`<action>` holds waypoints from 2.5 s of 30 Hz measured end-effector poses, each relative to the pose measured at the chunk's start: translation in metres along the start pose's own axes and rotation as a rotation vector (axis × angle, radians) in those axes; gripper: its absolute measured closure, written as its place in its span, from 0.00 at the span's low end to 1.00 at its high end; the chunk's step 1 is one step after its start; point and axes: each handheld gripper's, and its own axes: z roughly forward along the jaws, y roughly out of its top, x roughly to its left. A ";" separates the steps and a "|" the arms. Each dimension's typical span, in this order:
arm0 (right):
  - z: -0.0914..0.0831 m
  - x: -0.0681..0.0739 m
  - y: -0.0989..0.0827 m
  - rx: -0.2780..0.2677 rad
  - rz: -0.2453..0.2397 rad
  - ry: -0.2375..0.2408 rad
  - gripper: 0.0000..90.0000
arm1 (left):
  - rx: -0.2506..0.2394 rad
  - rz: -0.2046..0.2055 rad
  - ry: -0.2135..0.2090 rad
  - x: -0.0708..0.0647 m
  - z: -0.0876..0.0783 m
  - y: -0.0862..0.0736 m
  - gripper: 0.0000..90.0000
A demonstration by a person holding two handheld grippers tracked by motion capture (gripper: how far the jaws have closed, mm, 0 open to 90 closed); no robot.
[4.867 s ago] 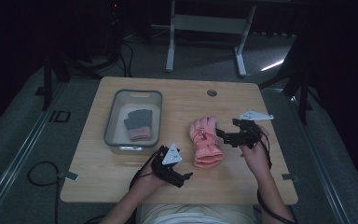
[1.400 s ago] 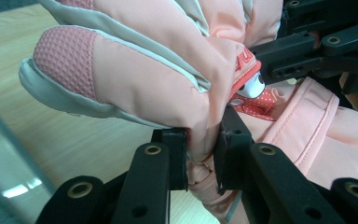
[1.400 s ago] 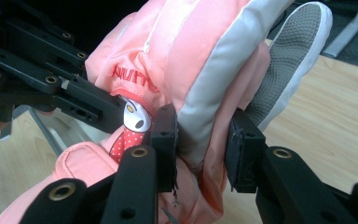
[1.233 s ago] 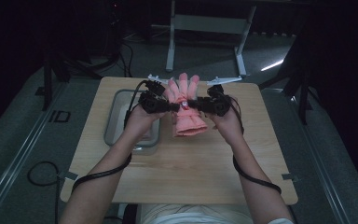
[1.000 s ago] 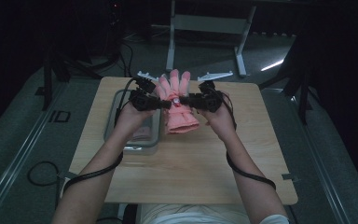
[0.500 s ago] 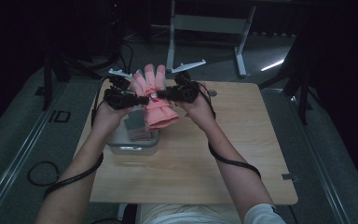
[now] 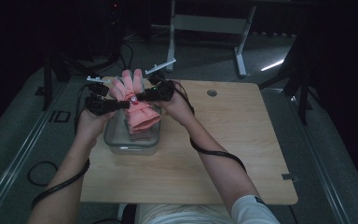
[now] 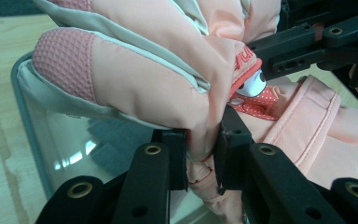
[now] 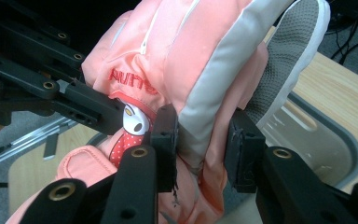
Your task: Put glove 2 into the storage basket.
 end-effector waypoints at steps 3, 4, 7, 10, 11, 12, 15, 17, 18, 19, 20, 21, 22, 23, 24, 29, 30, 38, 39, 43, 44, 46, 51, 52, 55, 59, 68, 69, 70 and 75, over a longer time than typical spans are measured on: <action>0.011 -0.003 -0.006 0.011 0.013 0.003 0.75 | 0.015 -0.013 0.003 0.007 0.008 -0.005 0.85; 0.015 -0.004 -0.008 0.016 0.017 0.003 0.75 | 0.018 -0.021 0.005 0.009 0.012 -0.007 0.85; 0.027 -0.008 -0.014 0.040 0.020 -0.012 0.75 | 0.038 -0.036 0.006 0.016 0.023 -0.013 0.85; 0.038 -0.013 -0.022 0.056 0.045 -0.007 0.75 | 0.063 -0.054 0.006 0.022 0.032 -0.019 0.85; 0.041 -0.015 -0.025 0.062 0.054 -0.004 0.75 | 0.072 -0.056 0.009 0.023 0.036 -0.021 0.85; 0.044 -0.016 -0.028 0.067 0.061 -0.003 0.75 | 0.082 -0.059 0.011 0.024 0.039 -0.023 0.85; 0.054 -0.019 -0.037 0.088 0.073 -0.001 0.75 | 0.119 -0.062 0.021 0.027 0.048 -0.029 0.85; 0.059 -0.020 -0.043 0.101 0.078 -0.001 0.75 | 0.135 -0.065 0.024 0.028 0.052 -0.031 0.85; 0.061 -0.022 -0.045 0.109 0.085 0.002 0.75 | 0.141 -0.073 0.025 0.029 0.055 -0.033 0.85; 0.064 -0.023 -0.047 0.114 0.092 0.005 0.75 | 0.149 -0.076 0.029 0.030 0.057 -0.034 0.85; 0.066 -0.024 -0.050 0.120 0.095 0.004 0.75 | 0.157 -0.075 0.034 0.031 0.060 -0.035 0.85; 0.066 -0.024 -0.050 0.120 0.095 0.004 0.75 | 0.157 -0.075 0.034 0.031 0.060 -0.035 0.85; 0.069 -0.025 -0.052 0.124 0.101 0.005 0.75 | 0.171 -0.086 0.034 0.034 0.064 -0.037 0.85; 0.073 -0.028 -0.054 0.136 0.114 0.008 0.75 | 0.175 -0.087 0.036 0.034 0.066 -0.037 0.85; 0.075 -0.029 -0.055 0.140 0.121 0.006 0.75 | 0.174 -0.090 0.039 0.035 0.067 -0.038 0.85; 0.082 -0.028 -0.058 0.160 0.109 -0.016 0.75 | 0.212 -0.091 0.063 0.037 0.074 -0.039 0.85; 0.083 -0.028 -0.058 0.159 0.114 -0.020 0.74 | 0.213 -0.096 0.065 0.037 0.075 -0.038 0.84; 0.088 -0.033 -0.059 0.181 0.126 -0.028 0.70 | 0.234 -0.125 0.060 0.043 0.081 -0.038 0.76; 0.088 -0.033 -0.059 0.181 0.126 -0.028 0.70 | 0.234 -0.125 0.060 0.043 0.081 -0.038 0.73; 0.087 -0.038 -0.058 0.185 0.153 -0.031 0.62 | 0.210 -0.134 0.094 0.045 0.079 -0.037 0.60; 0.085 -0.040 -0.058 0.178 0.164 -0.032 0.60 | 0.210 -0.131 0.101 0.044 0.079 -0.037 0.56; 0.084 -0.041 -0.058 0.177 0.173 -0.029 0.58 | 0.201 -0.128 0.113 0.044 0.077 -0.035 0.55; 0.073 -0.048 -0.056 0.115 0.229 -0.026 0.58 | 0.184 -0.133 0.118 0.044 0.072 -0.031 0.49; 0.072 -0.048 -0.055 0.115 0.224 -0.029 0.57 | 0.178 -0.134 0.120 0.044 0.071 -0.031 0.49; 0.066 -0.047 -0.052 0.106 0.210 -0.041 0.57 | 0.173 -0.131 0.131 0.044 0.068 -0.030 0.49; 0.059 -0.045 -0.049 0.090 0.197 -0.038 0.54 | 0.163 -0.132 0.130 0.045 0.064 -0.030 0.48; 0.046 -0.043 -0.050 0.048 0.195 -0.008 0.53 | 0.134 -0.127 0.140 0.045 0.053 -0.025 0.48; 0.046 -0.043 -0.050 0.048 0.195 -0.008 0.53 | 0.134 -0.127 0.140 0.045 0.053 -0.025 0.48; 0.044 -0.043 -0.050 0.045 0.192 -0.007 0.53 | 0.135 -0.122 0.143 0.043 0.051 -0.024 0.48; 0.035 -0.042 -0.050 0.029 0.192 -0.010 0.53 | 0.121 -0.095 0.144 0.037 0.046 -0.021 0.47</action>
